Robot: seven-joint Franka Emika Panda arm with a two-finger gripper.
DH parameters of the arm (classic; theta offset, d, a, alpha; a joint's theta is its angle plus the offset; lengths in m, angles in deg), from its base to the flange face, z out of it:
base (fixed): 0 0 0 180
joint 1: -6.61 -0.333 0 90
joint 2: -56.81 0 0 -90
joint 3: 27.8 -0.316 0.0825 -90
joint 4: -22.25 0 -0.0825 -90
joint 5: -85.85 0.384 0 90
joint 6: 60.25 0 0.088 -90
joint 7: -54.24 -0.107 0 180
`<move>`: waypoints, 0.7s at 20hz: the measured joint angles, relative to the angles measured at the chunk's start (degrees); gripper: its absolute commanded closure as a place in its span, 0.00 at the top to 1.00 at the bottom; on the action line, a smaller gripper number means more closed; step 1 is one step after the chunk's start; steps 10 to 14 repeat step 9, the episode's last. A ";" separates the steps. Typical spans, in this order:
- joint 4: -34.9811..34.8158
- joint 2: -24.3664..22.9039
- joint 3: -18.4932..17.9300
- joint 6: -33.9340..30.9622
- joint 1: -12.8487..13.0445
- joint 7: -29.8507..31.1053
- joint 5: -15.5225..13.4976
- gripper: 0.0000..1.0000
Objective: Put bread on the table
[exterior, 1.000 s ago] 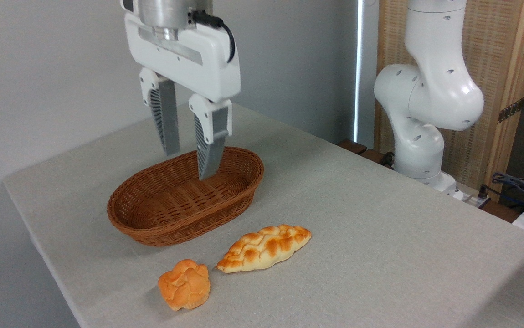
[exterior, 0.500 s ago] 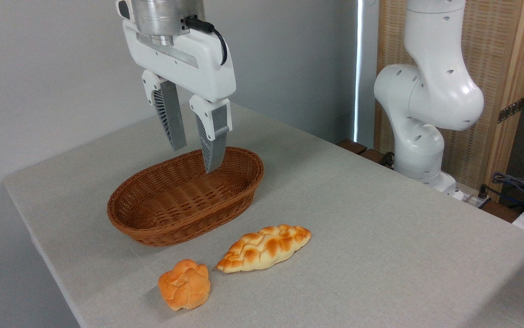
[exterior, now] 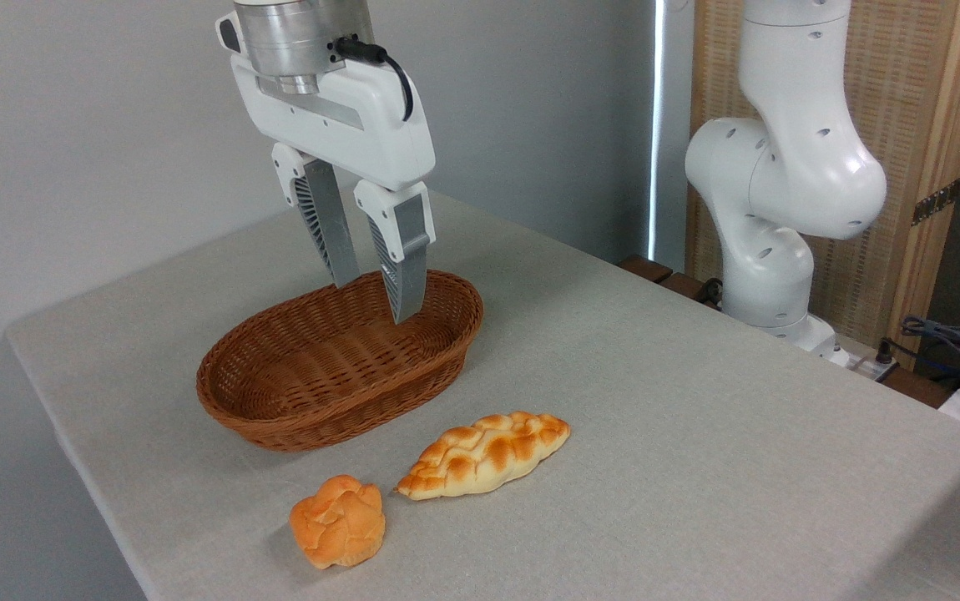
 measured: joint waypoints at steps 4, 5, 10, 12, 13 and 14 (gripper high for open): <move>0.53 0.23 0.00 0.52 -0.01 0.00 0.13 1.00; 0.61 0.24 -0.01 0.99 -0.02 0.00 0.13 1.00; 0.80 0.25 -0.11 1.43 -0.07 0.00 0.13 1.00; 0.80 0.25 -0.11 1.43 -0.07 0.00 0.13 1.00; 0.80 0.25 -0.11 1.43 -0.07 0.00 0.13 1.00; 0.80 0.25 -0.11 1.43 -0.07 0.00 0.13 1.00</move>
